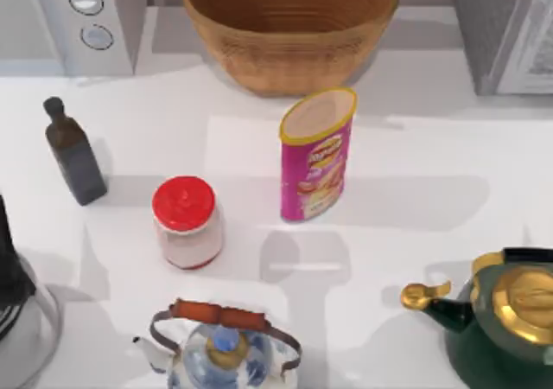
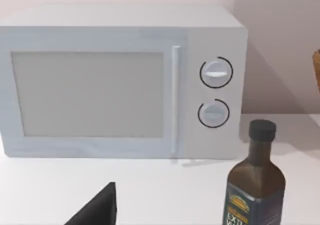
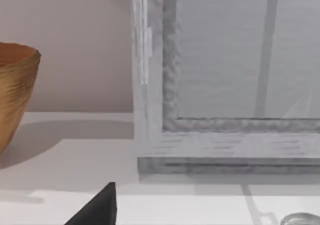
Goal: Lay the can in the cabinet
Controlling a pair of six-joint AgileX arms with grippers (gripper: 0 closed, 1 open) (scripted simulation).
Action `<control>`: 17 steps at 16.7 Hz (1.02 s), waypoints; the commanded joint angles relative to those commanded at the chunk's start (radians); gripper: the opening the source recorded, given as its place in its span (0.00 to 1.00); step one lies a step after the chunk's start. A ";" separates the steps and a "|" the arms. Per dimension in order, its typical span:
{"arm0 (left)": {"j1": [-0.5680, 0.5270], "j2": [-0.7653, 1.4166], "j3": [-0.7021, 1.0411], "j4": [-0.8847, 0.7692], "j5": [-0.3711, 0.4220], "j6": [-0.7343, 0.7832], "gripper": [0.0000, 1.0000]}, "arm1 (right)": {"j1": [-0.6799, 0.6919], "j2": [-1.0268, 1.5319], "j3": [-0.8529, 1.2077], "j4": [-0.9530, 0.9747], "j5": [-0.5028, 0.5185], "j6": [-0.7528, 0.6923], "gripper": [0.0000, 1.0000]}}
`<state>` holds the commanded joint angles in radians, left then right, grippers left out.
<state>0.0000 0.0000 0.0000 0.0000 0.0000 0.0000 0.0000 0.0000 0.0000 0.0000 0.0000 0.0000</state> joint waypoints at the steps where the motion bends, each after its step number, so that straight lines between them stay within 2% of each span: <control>1: 0.000 0.000 0.000 0.000 0.000 0.000 1.00 | 0.000 0.000 0.000 0.000 0.000 0.000 1.00; 5: 0.000 0.000 0.000 0.000 0.000 0.000 1.00 | -0.027 0.064 0.059 -0.023 -0.013 0.003 1.00; 8: 0.000 0.000 0.000 0.000 0.000 0.000 1.00 | -0.076 0.224 0.182 -0.061 -0.036 0.003 1.00; 13: 0.000 0.000 0.000 0.000 0.000 0.000 1.00 | -0.184 0.684 0.481 -0.107 -0.089 -0.019 1.00; 17: 0.000 0.000 0.000 0.000 0.000 0.000 1.00 | -0.243 1.088 0.602 -0.118 -0.133 -0.074 1.00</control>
<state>0.0000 0.0000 0.0000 0.0000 0.0000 0.0000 -0.2434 1.0881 0.6023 -0.1181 -0.1326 -0.0744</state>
